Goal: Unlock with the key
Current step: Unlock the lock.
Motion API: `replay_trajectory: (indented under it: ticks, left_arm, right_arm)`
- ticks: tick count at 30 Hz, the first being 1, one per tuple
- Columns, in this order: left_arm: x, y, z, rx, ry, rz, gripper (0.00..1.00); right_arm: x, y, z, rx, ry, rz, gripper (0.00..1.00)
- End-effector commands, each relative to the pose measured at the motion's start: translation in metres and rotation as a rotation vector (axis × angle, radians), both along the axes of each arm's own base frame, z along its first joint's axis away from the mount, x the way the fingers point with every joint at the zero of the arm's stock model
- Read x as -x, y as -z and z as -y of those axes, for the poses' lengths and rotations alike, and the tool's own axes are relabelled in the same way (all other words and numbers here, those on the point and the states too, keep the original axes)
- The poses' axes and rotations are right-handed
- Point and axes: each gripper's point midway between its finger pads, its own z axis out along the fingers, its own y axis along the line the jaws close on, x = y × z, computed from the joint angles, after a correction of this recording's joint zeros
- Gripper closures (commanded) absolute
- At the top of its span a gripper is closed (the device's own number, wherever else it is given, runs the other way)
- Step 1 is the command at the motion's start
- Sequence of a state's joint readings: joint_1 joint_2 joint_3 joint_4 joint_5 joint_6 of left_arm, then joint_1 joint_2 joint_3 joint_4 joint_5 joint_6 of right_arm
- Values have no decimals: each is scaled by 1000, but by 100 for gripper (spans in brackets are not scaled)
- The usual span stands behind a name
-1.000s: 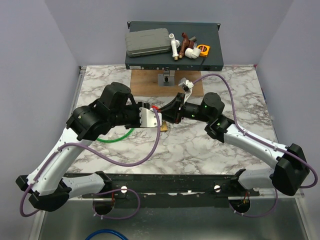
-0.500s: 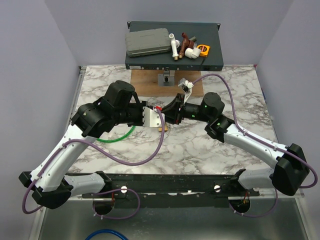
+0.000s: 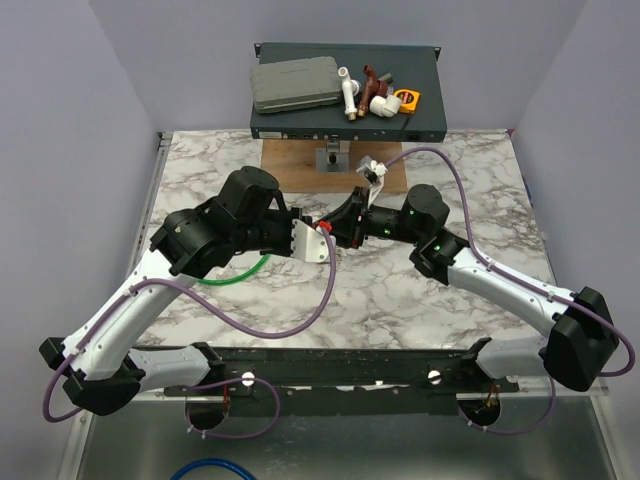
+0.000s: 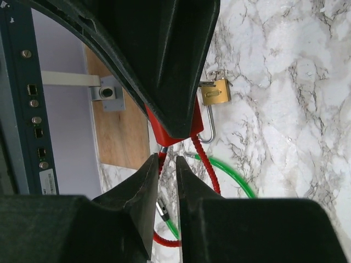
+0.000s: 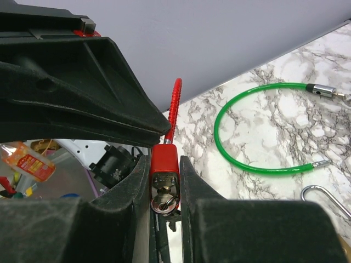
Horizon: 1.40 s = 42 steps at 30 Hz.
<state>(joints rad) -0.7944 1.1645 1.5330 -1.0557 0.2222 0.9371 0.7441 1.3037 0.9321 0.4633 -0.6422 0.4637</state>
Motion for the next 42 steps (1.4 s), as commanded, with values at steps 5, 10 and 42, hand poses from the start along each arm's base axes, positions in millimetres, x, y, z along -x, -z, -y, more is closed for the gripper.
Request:
replay_trajectory:
  ticks: [5, 10, 42]
  left_arm:
    - [-9, 19, -7, -99, -7, 59, 84]
    - [-8, 24, -4, -97, -13, 37, 91]
    - [-69, -18, -100, 184, -697, -148, 2]
  right_arm:
    - [7, -44, 0, -94, -37, 97, 99]
    - [4, -46, -1, -107, -23, 97, 99]
    - [-29, 44, 48, 107, 342, 57, 99]
